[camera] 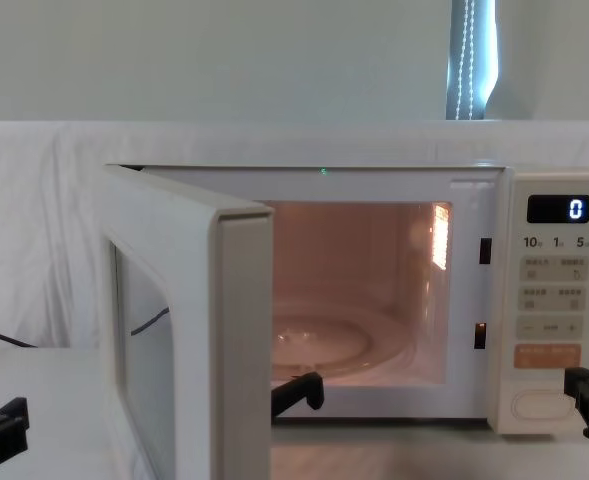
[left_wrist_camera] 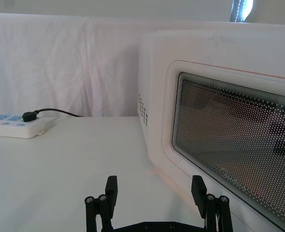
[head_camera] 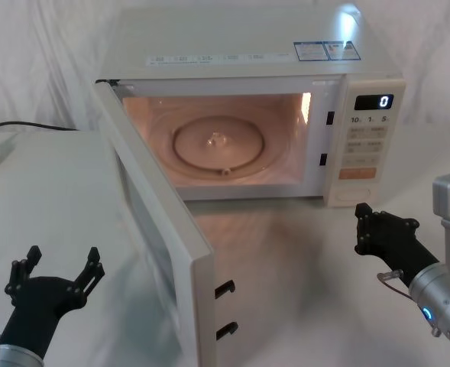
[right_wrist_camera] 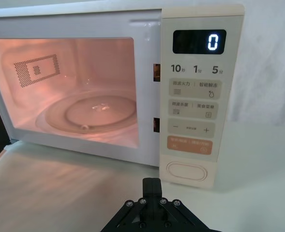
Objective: Press the button to open the microwave door with one hand; close the microwave door with the other hand.
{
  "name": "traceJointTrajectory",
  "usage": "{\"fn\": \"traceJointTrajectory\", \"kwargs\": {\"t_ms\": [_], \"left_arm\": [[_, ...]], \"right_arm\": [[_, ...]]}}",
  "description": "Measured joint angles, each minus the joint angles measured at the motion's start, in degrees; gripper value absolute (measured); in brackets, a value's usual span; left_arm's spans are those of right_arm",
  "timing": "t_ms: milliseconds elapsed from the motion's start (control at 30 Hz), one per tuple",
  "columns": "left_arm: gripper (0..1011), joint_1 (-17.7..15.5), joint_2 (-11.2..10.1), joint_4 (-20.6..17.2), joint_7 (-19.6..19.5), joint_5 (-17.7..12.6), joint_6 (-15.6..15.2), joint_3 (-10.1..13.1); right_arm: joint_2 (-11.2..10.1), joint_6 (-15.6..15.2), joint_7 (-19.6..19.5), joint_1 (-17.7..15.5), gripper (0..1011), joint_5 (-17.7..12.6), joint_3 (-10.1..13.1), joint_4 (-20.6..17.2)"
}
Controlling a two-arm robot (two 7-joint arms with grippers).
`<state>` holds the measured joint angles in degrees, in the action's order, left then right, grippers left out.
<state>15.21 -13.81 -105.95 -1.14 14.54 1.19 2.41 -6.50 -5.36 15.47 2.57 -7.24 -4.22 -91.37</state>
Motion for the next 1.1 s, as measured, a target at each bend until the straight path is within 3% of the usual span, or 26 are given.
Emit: {"fn": "traceJointTrajectory", "kwargs": {"t_ms": [433,1100], "left_arm": [[1001,0.0,0.0,0.0,0.0,0.0,0.0,0.0],[1001,0.0,0.0,0.0,0.0,0.0,0.0,0.0]], "right_arm": [[-0.2,1.2,-0.2,-0.8,17,-1.0,-0.4,-0.2],[-0.1,0.9,-0.3,-0.6,593,-0.7,-0.3,-0.1]]}}
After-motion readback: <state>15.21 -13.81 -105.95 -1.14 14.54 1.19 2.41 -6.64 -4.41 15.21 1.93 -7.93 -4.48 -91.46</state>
